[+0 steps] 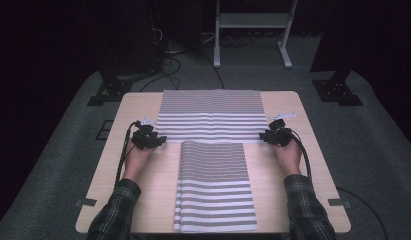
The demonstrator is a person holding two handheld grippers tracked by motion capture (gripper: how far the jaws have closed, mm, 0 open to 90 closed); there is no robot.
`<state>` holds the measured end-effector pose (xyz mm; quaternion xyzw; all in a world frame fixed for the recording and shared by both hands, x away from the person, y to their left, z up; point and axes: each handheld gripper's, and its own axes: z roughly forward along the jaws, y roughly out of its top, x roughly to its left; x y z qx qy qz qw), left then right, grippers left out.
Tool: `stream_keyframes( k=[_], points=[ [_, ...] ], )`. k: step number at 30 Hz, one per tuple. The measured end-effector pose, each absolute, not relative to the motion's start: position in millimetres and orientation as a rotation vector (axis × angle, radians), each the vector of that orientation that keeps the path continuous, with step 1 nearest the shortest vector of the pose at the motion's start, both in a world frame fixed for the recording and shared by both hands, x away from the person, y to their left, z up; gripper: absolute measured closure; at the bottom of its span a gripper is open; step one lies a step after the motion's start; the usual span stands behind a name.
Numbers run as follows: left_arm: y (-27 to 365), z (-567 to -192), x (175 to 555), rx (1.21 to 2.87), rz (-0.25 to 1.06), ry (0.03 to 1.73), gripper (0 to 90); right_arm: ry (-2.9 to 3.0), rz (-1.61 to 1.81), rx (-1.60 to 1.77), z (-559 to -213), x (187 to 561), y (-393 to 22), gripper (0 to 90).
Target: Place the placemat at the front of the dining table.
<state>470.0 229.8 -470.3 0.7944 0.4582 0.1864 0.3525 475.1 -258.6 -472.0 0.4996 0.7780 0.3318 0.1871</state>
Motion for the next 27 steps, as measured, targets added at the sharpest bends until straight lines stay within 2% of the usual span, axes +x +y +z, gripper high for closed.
stream_keyframes(
  k=[4, 5, 6, 7, 8, 9, 11, 12, 16, 17, 18, 27],
  points=[
    [233.4, -459.0, 469.0, 2.041, 0.467, 1.164, 35.1, 2.184, 0.969, 1.406, -465.5, 472.3, -259.8, 47.8],
    [234.3, -456.2, 468.7, 2.034, 0.455, 1.164, 28.3, 2.185, 0.977, 1.402, -461.7, 470.4, -259.9, 40.7],
    [235.2, -453.3, 468.2, 2.029, 0.449, 1.159, 25.4, 2.185, 0.981, 1.407, -459.5, 469.1, -259.9, 36.9],
    [235.2, -453.3, 468.2, 2.029, 0.449, 1.159, 21.3, 2.185, 0.981, 1.407, -459.5, 469.1, -259.9, 36.9],
    [236.0, -448.0, 466.2, 2.021, 0.438, 1.145, 17.1, 2.183, 0.988, 1.41, -455.3, 466.1, -260.1, 29.7],
    [236.0, -448.0, 466.2, 2.021, 0.438, 1.145, 16.6, 2.178, 0.987, 1.414, -453.1, 464.3, -260.0, 25.8],
    [236.5, -443.2, 463.8, 2.017, 0.42, 1.126, 6.2, 2.167, 0.971, 1.407, -449.0, 460.4, -259.3, 18.9],
    [236.3, -441.1, 462.4, 2.019, 0.406, 1.122, 3.9, 2.16, 0.965, 1.408, -447.2, 458.1, -258.5, 14.5],
    [235.6, -433.6, 454.8, 2.03, 0.379, 1.098, 0.0, 2.174, 0.952, 1.407, -441.8, 452.6, -256.6, 9.9],
    [235.2, -431.3, 452.1, 2.036, 0.379, 1.084, 0.0, 2.176, 0.945, 1.41, -440.2, 450.7, -256.0, 2.4],
    [234.2, -429.4, 448.9, 2.032, 0.383, 1.073, 0.0, 2.179, 0.952, 1.403, -438.9, 448.2, -255.6, 0.0],
    [232.2, -418.2, 415.8, 2.041, 0.41, 1.004, 0.0, 2.166, 1.002, 1.358, -427.7, 418.6, -258.6, 0.0]
  ],
)
